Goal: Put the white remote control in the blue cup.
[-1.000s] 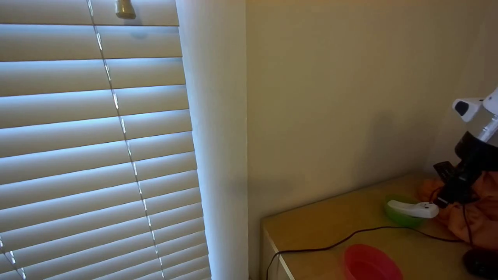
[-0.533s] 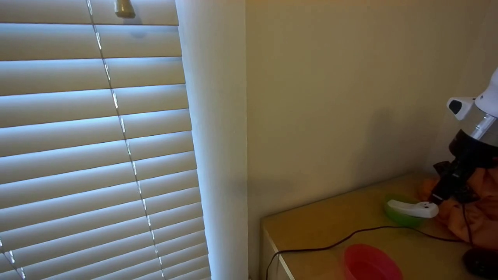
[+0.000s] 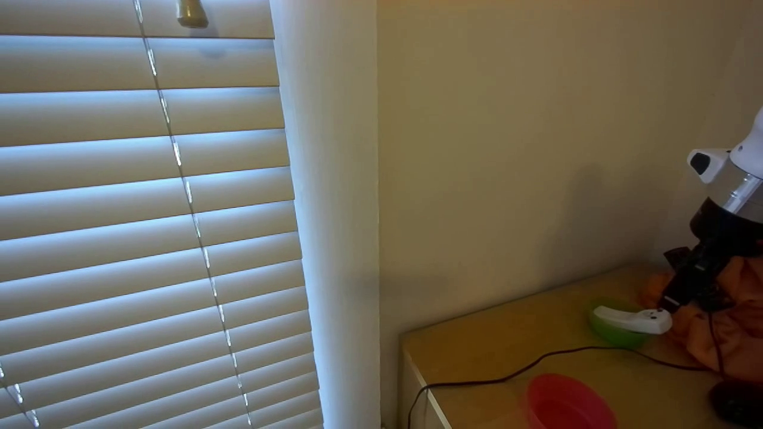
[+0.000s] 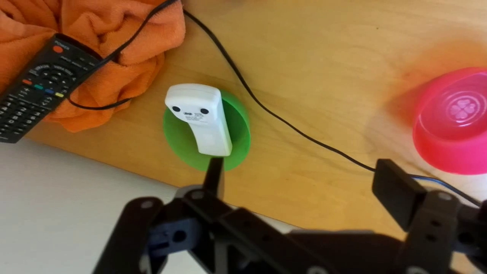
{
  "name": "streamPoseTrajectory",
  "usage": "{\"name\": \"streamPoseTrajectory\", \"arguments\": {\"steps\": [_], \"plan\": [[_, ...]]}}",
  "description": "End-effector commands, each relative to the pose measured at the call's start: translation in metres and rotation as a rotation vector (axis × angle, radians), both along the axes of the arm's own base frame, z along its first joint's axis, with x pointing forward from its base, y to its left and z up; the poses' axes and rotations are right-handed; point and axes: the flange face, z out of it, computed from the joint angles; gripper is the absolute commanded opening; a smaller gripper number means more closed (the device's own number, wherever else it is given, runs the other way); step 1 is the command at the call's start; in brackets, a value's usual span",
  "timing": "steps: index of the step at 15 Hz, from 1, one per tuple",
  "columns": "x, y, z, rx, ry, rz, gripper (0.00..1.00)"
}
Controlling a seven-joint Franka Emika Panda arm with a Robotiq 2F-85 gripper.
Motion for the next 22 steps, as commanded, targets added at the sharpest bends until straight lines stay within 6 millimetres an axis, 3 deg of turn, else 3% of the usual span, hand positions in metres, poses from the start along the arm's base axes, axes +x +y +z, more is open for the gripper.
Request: {"name": "streamPoseTrajectory", "arguments": {"steps": [1,7,10,15,19,20,22], "plan": [[-0.001,-0.036,-0.015,0.026,-0.004,-0.029,1.00],[-0.001,-0.101,-0.053,0.102,-0.024,-0.083,1.00],[0.006,-0.123,-0.073,0.134,-0.016,-0.071,1.00],[0.017,-0.146,-0.098,0.189,0.011,-0.070,1.00],[0.028,-0.167,-0.106,0.255,0.006,-0.019,1.00],[0.020,-0.155,-0.102,0.219,-0.003,-0.038,1.00],[0.025,-0.164,-0.103,0.231,0.001,-0.030,1.00]]}}
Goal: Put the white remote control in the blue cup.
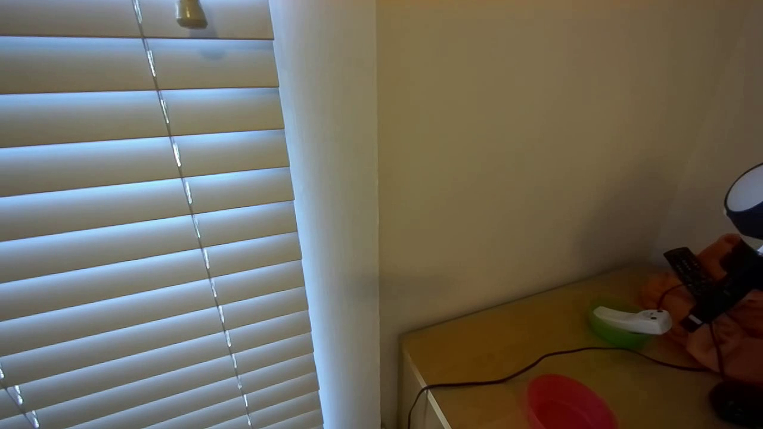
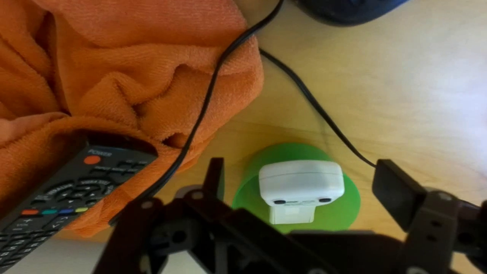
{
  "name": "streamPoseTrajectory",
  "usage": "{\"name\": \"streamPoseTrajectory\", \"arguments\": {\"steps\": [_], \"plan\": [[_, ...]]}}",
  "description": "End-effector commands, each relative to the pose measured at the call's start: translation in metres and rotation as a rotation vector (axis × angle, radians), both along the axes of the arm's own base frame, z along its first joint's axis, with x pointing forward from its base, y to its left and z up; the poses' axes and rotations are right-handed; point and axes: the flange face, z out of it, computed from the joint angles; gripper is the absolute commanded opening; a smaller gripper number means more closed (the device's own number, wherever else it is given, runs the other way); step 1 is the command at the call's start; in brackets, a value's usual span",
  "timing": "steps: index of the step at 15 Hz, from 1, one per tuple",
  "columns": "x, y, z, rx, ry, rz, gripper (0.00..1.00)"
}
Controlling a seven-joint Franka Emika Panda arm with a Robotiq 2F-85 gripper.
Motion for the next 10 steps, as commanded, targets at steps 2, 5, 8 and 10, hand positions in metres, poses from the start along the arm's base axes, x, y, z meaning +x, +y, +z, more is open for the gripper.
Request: {"name": "streamPoseTrajectory", "arguments": {"steps": [2,5,8,10], "plan": [[0.004,0.004,0.004,0.015,-0.024,0.055,1.00],[0.010,0.012,0.003,-0.012,-0.034,0.097,1.00],[0.015,0.018,0.001,-0.037,-0.036,0.072,1.00],[0.016,0.018,-0.003,-0.040,-0.030,0.057,1.00]]}}
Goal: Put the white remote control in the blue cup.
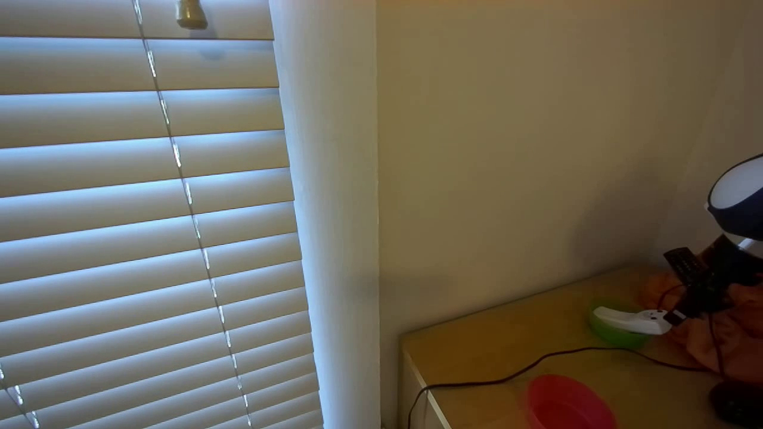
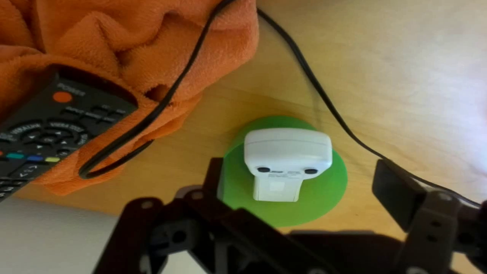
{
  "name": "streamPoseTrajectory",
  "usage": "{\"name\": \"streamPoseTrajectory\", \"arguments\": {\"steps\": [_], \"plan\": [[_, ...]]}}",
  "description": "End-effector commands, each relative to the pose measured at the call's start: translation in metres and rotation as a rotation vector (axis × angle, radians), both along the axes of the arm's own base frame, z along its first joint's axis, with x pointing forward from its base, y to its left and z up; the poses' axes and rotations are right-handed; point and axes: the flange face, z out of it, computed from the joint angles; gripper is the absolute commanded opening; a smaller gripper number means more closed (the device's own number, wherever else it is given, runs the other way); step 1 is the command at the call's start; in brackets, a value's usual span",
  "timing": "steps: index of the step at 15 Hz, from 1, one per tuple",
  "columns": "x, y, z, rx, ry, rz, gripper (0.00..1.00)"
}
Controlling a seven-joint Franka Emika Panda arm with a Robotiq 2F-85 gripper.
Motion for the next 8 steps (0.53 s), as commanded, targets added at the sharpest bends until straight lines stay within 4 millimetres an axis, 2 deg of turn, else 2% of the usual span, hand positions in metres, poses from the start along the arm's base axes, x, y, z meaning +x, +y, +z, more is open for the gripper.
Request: {"name": "streamPoseTrajectory", "arguments": {"steps": [1,7,8], "plan": [[0.001,0.001,-0.010,-0.016,0.009,-0.037,1.00],[0.006,0.008,-0.028,-0.014,0.048,-0.098,0.99],[0.006,0.007,-0.031,-0.024,0.052,-0.111,0.94]]}}
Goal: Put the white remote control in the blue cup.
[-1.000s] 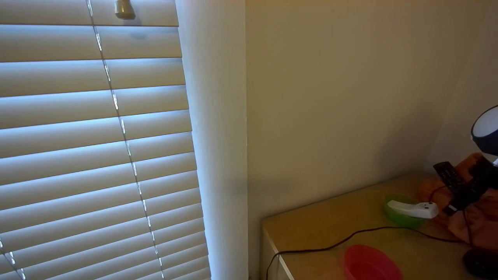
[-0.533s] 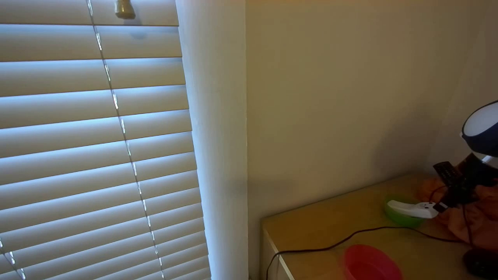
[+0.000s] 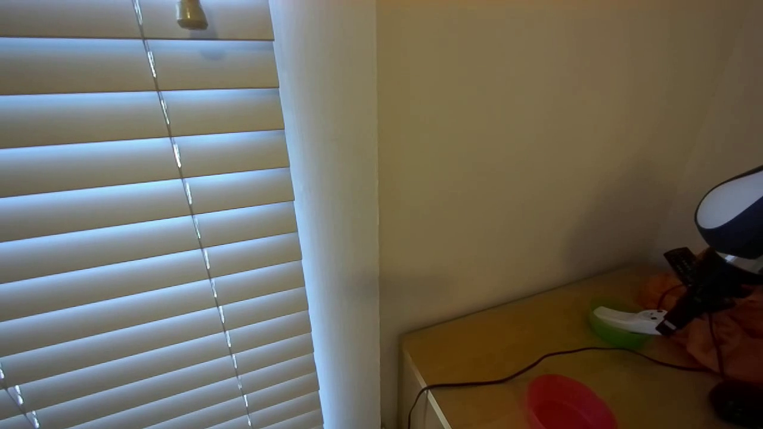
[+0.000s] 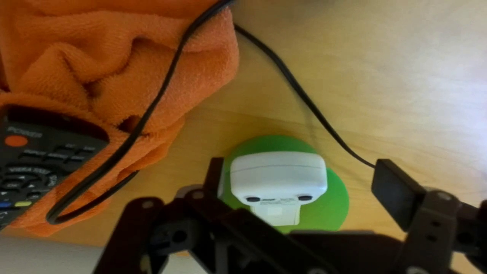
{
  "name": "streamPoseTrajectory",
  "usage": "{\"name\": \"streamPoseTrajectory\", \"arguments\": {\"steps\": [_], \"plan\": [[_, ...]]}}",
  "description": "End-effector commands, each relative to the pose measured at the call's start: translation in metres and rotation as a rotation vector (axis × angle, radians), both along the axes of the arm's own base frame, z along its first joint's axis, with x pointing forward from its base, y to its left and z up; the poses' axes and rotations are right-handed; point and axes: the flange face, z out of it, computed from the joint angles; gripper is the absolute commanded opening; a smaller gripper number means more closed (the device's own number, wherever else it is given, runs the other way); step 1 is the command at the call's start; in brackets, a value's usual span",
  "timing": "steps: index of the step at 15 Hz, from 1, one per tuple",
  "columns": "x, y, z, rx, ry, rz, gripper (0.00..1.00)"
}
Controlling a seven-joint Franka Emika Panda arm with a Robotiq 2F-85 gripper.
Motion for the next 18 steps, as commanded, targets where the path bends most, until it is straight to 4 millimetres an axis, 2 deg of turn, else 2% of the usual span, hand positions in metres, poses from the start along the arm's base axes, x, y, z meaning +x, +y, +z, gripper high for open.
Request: {"name": "streamPoseTrajectory", "arguments": {"steps": [1,3,4,5,6,7,8,14,15,16,17,18], "plan": [[0.004,-0.003,-0.012,-0.042,0.012,-0.052,0.90],[0.007,-0.005,-0.015,-0.058,0.014,-0.076,0.87],[0.007,-0.005,-0.017,-0.063,0.016,-0.082,0.68],[0.008,-0.005,-0.018,-0.062,0.020,-0.083,0.62],[0.009,-0.004,-0.019,-0.063,0.021,-0.082,0.61],[0.011,-0.002,-0.019,-0.058,0.016,-0.075,0.55],[0.012,-0.001,-0.018,-0.058,0.014,-0.070,0.44],[0.002,-0.003,0.017,-0.095,-0.048,-0.021,0.01],[-0.001,-0.003,0.019,-0.105,-0.028,0.009,0.40],[-0.002,-0.002,0.022,-0.113,-0.017,0.058,0.36],[-0.004,-0.001,0.026,-0.119,-0.028,0.120,0.37],[-0.004,-0.002,0.032,-0.127,-0.045,0.175,0.43]]}}
